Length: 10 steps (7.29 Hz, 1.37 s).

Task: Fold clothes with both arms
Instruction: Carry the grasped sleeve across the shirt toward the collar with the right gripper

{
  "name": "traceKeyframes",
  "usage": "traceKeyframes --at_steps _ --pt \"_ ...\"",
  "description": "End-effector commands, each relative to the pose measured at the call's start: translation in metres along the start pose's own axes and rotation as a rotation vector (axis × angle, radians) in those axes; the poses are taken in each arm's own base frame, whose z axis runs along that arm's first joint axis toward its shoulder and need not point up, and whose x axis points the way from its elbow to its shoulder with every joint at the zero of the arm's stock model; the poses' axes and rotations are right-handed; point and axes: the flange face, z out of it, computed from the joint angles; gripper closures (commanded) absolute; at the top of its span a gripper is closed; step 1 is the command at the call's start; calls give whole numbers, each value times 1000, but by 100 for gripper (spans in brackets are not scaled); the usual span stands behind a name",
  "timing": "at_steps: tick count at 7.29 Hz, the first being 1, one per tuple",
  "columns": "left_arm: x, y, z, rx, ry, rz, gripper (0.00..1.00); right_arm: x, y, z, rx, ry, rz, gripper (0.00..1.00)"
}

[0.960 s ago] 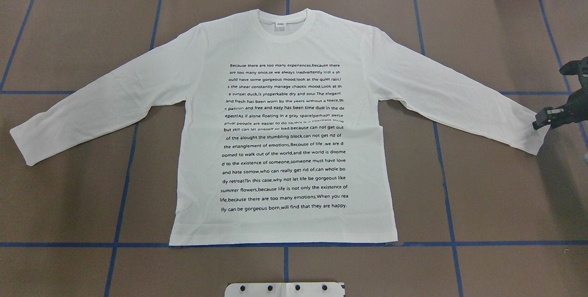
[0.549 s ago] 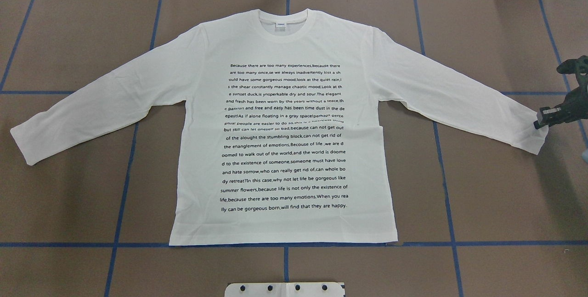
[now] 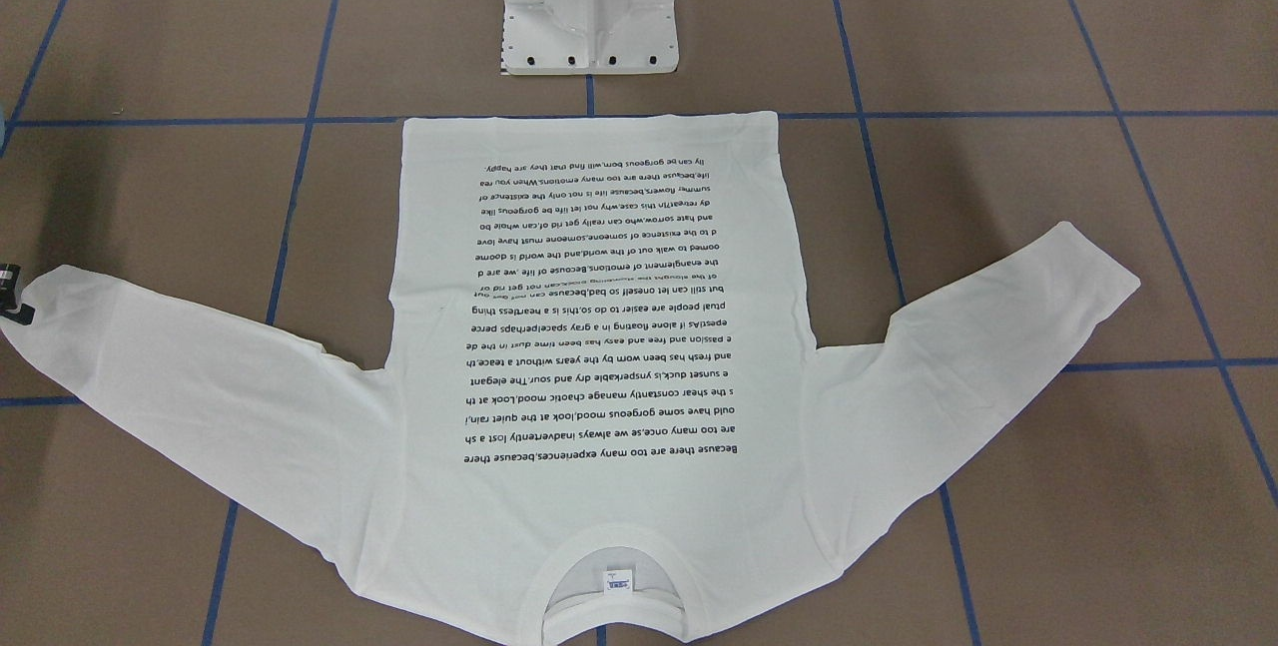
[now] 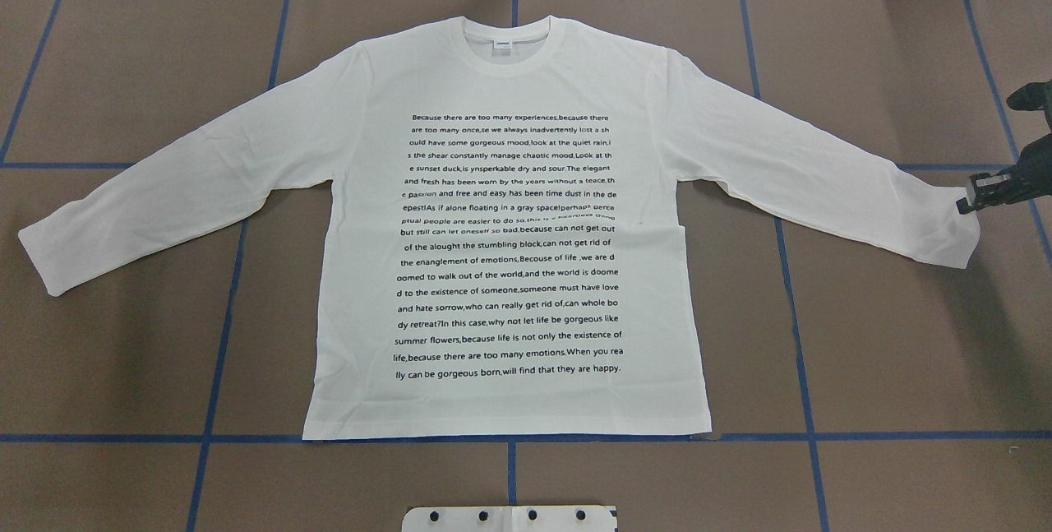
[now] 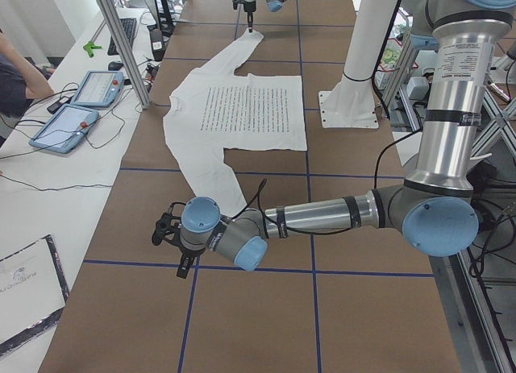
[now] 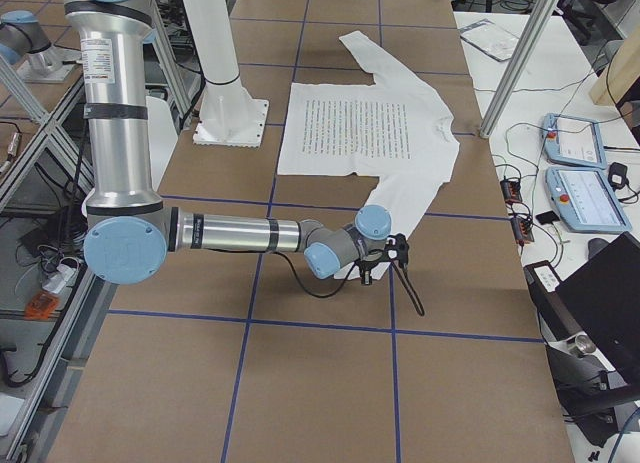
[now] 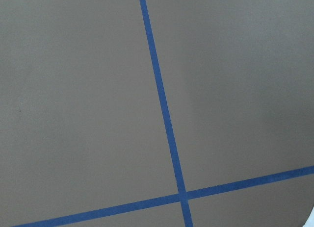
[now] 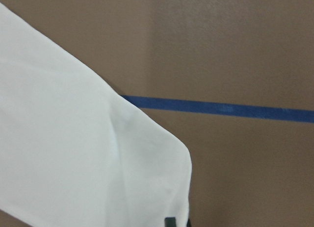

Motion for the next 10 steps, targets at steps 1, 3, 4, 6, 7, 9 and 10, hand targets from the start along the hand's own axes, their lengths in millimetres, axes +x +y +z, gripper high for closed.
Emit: traceKeyframes --at_steps 1,3,4,6,7,9,10 --pt "2 -5 -1 5 1 3 7 -51 -14 -34 48 -78 -71 100" --pt "2 -8 -1 8 -3 7 7 -161 -73 -73 97 -206 -27 100" --pt "2 -8 -1 9 -6 7 10 -226 -91 -79 93 -257 24 100" --pt "1 -8 0 8 -8 7 1 -340 -96 -61 123 -282 12 100" --pt "2 -8 -1 9 -6 7 1 -390 -103 -61 164 -288 13 100" --pt "2 -9 -1 10 -7 8 1 -465 -121 -108 206 -354 -8 100" --pt "1 -7 0 7 -8 5 1 -495 -123 -137 238 -404 -26 100"
